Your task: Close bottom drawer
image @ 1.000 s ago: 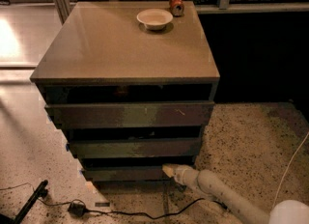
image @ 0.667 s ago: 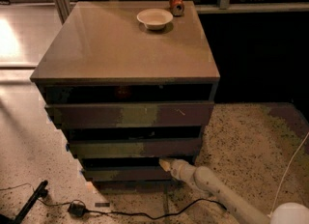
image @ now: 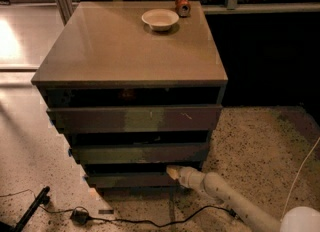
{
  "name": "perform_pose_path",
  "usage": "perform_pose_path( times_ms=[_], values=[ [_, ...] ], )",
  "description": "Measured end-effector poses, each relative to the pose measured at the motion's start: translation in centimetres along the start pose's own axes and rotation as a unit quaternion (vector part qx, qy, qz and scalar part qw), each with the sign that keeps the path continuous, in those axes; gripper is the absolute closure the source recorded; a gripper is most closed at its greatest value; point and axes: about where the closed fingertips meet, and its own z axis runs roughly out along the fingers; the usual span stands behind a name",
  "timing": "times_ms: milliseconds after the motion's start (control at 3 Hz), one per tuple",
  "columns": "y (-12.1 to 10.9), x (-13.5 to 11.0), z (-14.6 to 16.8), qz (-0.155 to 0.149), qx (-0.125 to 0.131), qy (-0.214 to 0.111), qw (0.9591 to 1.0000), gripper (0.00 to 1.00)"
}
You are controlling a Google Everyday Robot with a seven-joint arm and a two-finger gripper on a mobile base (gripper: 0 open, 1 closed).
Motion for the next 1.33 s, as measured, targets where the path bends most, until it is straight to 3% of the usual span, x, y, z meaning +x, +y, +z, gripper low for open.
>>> perform_pose_path(
  times_ms=[333, 667, 1000, 1333],
  values=[
    [-0.8, 1.7, -1.3, 0.02, -0.005, 0.027, 0.9994, 1.0],
    [-1.2, 3.9, -2.1, 0.028, -0.007, 0.081, 0.9963, 1.0],
    [-2.6, 7.8, -2.8, 0.031, 0.008, 0.147, 0.9886, 1.0],
    [-2.5, 7.9, -2.7, 0.034, 0.006, 0.142, 0.9892, 1.0]
  ],
)
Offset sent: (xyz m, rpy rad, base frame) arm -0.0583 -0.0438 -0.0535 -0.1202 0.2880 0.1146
